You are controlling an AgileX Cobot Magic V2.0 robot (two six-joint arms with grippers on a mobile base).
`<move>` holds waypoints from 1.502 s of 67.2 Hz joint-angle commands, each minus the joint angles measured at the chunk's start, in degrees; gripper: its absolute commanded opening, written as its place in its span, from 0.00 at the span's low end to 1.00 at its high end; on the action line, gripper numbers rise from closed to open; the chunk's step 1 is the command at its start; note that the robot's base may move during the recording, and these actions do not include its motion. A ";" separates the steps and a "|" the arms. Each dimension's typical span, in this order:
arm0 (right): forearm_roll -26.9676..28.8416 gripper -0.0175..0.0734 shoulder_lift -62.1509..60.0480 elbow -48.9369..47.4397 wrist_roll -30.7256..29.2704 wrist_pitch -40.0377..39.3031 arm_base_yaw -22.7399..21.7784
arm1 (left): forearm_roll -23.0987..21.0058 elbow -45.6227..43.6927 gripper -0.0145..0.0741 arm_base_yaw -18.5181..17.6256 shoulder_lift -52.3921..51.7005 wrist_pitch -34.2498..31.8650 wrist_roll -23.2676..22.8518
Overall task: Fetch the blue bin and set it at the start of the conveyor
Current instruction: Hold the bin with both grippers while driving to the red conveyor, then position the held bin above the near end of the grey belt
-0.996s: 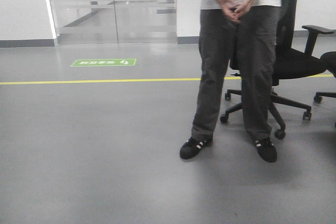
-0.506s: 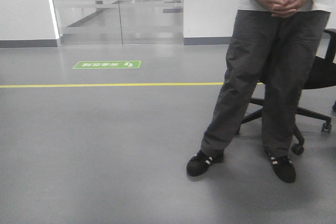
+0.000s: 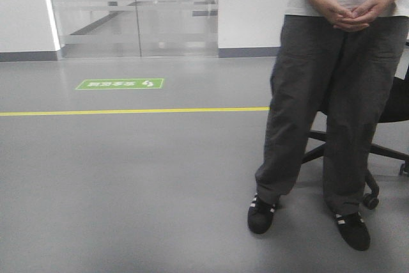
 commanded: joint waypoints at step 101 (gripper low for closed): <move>-2.15 0.03 -0.72 -0.34 -1.85 -25.02 -0.18 | -0.09 -0.85 0.04 0.33 -0.78 -4.38 -0.71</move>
